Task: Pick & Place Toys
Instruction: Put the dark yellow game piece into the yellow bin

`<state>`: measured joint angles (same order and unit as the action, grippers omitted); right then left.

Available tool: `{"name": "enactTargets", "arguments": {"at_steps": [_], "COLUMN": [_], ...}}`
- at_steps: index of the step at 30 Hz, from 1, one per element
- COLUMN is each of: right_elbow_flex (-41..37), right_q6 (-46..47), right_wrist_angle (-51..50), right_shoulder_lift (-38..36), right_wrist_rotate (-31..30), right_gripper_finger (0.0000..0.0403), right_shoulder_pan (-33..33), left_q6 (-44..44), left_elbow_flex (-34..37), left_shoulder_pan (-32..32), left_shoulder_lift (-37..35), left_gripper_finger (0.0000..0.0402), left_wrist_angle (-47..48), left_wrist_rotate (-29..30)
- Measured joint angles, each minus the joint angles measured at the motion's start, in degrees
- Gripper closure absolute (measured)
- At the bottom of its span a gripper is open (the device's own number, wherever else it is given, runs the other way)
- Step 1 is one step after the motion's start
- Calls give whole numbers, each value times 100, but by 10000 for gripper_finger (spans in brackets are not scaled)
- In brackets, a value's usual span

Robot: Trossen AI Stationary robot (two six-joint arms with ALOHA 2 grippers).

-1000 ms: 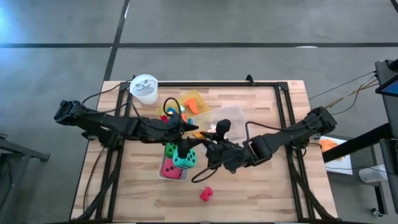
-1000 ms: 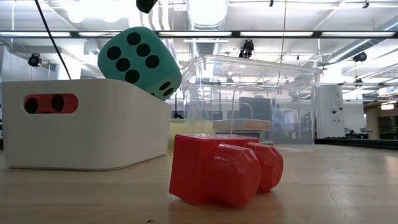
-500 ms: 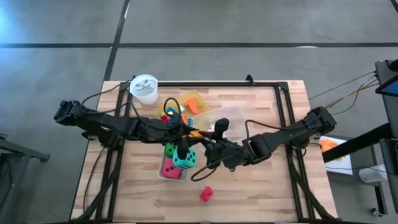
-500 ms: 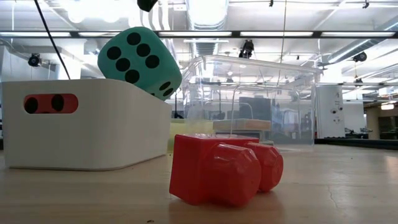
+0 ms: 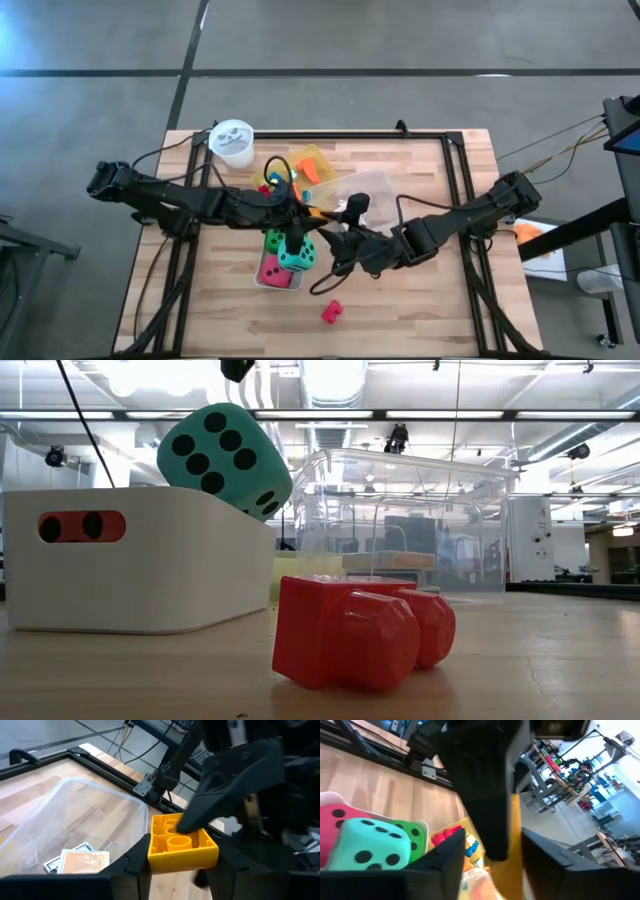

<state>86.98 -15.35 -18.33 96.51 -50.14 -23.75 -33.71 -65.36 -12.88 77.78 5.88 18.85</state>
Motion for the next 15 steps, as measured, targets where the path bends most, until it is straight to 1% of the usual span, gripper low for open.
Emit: {"name": "enactTargets", "arguments": {"at_steps": [4,8,10,15], "right_elbow_flex": [0,0,0,-2], "right_q6": [38,118,498,1861], "right_wrist_angle": [-56,-166,-316,-1068], "right_shoulder_lift": [0,0,-3,-50], "right_wrist_rotate": [-16,-48,-65,-218], "right_gripper_finger": [175,136,123,103], "right_shoulder_pan": [-1,-1,-2,-40], "left_q6": [-16,52,55,132], "left_elbow_flex": [0,0,0,0], "left_shoulder_pan": [4,33,107,427], "left_shoulder_lift": [1,-58,-187,-558], "left_gripper_finger": [272,272,272,272], "left_wrist_angle": [12,171,325,1139], "left_wrist_rotate": [-13,-8,-2,-1]}}
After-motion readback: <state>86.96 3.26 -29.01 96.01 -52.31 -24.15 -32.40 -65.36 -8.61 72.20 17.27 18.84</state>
